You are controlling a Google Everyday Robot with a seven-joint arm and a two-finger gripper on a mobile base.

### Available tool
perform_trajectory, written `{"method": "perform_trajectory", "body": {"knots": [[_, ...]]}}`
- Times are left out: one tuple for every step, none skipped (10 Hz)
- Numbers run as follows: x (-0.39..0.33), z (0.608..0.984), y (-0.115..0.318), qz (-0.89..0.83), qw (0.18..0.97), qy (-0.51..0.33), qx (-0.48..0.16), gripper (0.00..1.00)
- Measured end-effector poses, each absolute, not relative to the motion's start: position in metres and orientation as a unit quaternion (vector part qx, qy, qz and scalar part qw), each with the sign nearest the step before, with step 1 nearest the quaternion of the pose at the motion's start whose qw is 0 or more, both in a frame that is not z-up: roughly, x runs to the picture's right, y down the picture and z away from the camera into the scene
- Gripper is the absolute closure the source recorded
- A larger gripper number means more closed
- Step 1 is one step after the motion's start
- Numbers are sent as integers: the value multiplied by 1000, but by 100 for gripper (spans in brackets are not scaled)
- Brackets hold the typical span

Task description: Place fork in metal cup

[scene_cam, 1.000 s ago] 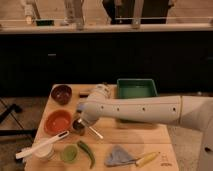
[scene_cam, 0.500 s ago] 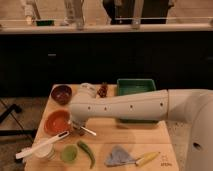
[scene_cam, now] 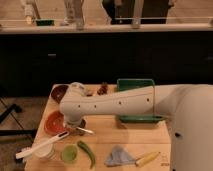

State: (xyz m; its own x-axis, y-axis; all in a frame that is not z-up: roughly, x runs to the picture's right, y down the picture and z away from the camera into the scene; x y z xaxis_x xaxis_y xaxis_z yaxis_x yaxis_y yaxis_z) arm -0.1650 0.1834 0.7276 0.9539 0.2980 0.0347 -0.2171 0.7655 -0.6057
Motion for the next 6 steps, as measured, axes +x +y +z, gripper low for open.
{"method": "perform_trajectory", "body": {"knots": [[-165, 734, 187, 132, 937, -61, -319, 100], [-165, 738, 189, 127, 936, -58, -323, 100], [-163, 744, 190, 124, 936, -54, -326, 100], [-161, 747, 189, 123, 936, -51, -327, 100], [-158, 750, 188, 122, 936, -47, -328, 100], [-156, 752, 186, 122, 936, -45, -328, 100]]}}
